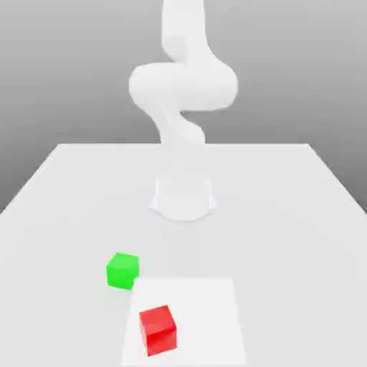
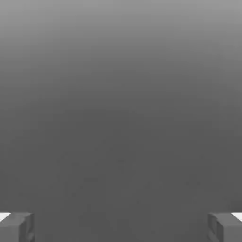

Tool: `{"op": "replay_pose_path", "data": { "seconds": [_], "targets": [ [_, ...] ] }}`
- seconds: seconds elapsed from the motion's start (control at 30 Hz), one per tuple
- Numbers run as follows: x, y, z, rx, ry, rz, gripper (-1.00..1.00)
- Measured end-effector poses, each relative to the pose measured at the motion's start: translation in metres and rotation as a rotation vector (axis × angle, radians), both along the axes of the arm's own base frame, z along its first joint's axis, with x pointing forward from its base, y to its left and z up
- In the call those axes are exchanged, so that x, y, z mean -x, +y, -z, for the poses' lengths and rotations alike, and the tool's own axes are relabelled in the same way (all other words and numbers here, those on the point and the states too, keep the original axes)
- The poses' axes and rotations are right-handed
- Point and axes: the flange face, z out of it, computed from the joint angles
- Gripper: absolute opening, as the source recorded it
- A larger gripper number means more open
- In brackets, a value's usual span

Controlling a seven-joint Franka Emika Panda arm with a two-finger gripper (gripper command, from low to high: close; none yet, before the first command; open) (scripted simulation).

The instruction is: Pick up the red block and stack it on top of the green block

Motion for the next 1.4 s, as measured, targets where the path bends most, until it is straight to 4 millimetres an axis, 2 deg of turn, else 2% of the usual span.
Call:
{"op": "replay_pose_path", "data": {
  "seconds": [0.1,0.2,0.4,0.57,0.77,0.93,0.97,1.2,1.37,1.4],
  "targets": [
    [-0.037,-0.005,0.055,-0.078,0.092,0.118,0.0],
    [-0.065,-0.011,0.111,-0.146,0.179,0.238,0.0],
    [-0.098,-0.023,0.229,-0.263,0.344,0.492,0.0],
    [-0.101,-0.033,0.329,-0.339,0.475,0.718,0.0],
    [-0.078,-0.04,0.444,-0.403,0.62,1.0,0.0],
    [-0.074,-0.04,0.511,-0.409,0.64,1.043,0.0],
    [-0.073,-0.04,0.52,-0.409,0.64,1.043,-1.0],
    [-0.073,-0.04,0.521,-0.41,0.639,1.043,-1.0],
    [-0.073,-0.041,0.469,-0.411,0.638,1.046,-1.0],
    [-0.067,-0.045,0.46,-0.426,0.634,1.082,-1.0]
  ]
}}
